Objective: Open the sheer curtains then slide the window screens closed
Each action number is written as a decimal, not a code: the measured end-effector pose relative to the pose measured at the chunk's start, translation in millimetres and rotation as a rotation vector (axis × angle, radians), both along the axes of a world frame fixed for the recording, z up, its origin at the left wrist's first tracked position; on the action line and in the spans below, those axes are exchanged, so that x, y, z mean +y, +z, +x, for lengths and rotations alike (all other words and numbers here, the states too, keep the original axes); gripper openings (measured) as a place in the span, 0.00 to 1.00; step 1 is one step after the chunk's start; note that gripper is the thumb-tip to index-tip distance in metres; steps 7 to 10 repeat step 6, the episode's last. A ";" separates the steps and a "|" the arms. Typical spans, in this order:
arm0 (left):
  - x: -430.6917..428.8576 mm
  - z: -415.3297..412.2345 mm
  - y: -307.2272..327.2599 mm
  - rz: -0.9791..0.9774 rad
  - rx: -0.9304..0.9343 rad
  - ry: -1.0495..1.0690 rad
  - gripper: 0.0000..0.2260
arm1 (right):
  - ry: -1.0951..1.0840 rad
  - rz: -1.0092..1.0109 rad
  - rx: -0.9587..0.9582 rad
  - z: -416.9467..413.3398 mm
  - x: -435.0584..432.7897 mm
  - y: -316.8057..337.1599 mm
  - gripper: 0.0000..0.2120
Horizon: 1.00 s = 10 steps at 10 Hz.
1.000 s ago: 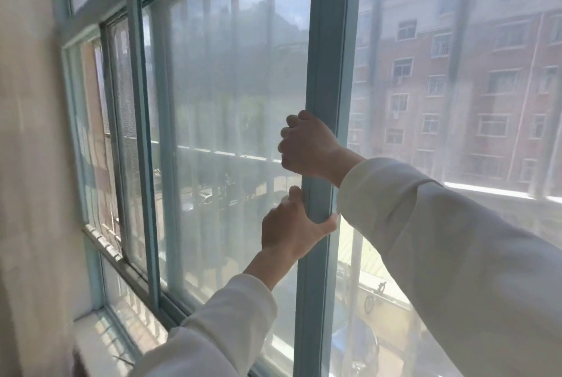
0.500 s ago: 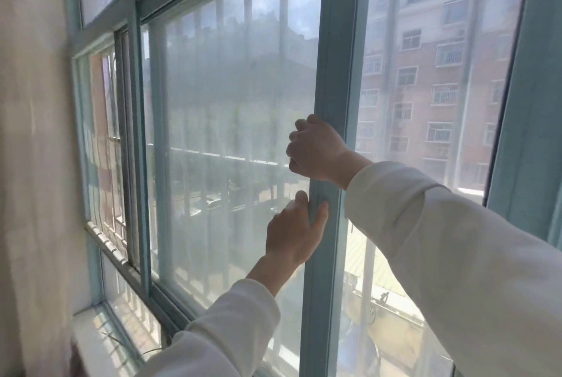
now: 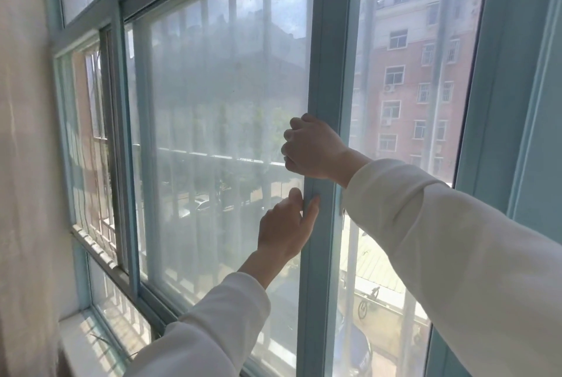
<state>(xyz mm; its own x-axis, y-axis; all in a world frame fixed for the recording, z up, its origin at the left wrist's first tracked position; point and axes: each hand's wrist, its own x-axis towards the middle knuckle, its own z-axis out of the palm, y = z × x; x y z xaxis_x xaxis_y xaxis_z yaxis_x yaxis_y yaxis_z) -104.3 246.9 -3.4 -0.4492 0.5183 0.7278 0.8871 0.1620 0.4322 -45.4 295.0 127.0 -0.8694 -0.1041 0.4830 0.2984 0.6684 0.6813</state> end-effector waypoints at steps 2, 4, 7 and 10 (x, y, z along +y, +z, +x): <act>-8.6 -1.6 -2.0 -0.022 -0.068 -0.017 0.13 | 0.022 0.009 0.005 3.8 1.4 -0.2 0.15; -17.3 -9.6 -1.8 0.039 -0.002 0.022 0.11 | 0.090 -0.061 0.026 9.1 4.6 -4.5 0.16; -25.4 -23.9 7.8 0.202 0.103 0.075 0.10 | 0.044 -0.105 0.052 10.6 0.5 -11.2 0.14; -25.4 -23.9 7.8 0.202 0.103 0.075 0.10 | 0.044 -0.105 0.052 10.6 0.5 -11.2 0.14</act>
